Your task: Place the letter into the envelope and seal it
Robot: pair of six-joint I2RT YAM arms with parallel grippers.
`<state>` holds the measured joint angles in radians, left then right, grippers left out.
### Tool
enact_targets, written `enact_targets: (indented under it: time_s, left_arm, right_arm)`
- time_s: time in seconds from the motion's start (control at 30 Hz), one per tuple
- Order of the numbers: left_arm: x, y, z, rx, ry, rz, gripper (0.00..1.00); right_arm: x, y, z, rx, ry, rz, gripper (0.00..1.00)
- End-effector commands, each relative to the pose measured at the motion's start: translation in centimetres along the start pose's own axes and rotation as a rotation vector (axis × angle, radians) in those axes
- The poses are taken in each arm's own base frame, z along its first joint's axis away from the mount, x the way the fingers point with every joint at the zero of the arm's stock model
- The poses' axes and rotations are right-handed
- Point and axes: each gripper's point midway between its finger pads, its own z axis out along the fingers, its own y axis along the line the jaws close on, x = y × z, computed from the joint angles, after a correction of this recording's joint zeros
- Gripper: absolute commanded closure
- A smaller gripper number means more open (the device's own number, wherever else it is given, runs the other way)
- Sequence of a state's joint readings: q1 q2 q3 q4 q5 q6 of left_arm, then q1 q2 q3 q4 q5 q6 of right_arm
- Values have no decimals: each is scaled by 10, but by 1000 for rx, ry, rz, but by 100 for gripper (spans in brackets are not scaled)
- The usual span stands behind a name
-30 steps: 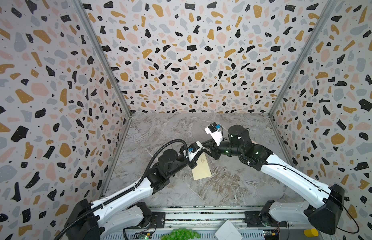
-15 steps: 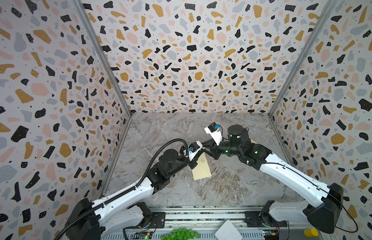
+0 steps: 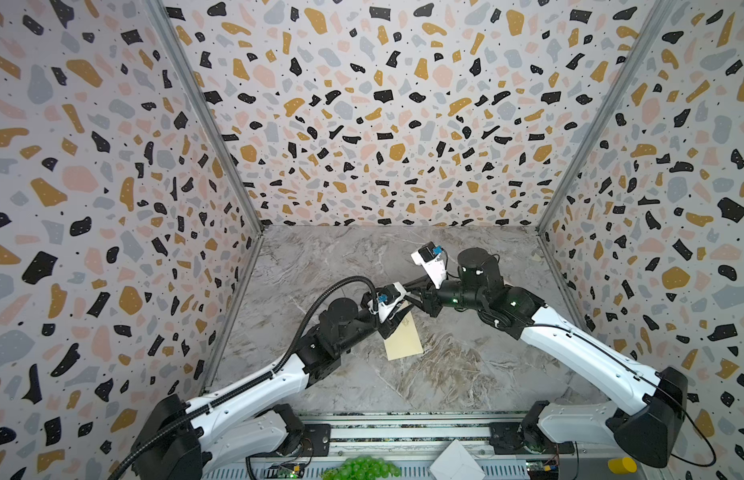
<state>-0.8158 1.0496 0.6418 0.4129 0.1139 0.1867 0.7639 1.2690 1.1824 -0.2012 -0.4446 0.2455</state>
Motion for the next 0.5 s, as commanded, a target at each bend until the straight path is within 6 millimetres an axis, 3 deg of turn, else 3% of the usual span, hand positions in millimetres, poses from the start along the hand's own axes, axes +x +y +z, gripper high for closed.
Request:
enact_targets:
  time_s: [0.0, 0.3, 0.47]
  left_arm:
    - [-20, 2, -1, -10, -70, -4, 45]
    - [-12, 3, -3, -25, -63, -24, 45]
    - [-9, 5, -1, -35, -54, -33, 53]
  right_arm:
    - [-17, 7, -15, -7, -65, -20, 92]
    - [-19, 3, -21, 4, -80, -17, 92]
    - [-18, 4, -21, 0, -78, -16, 92]
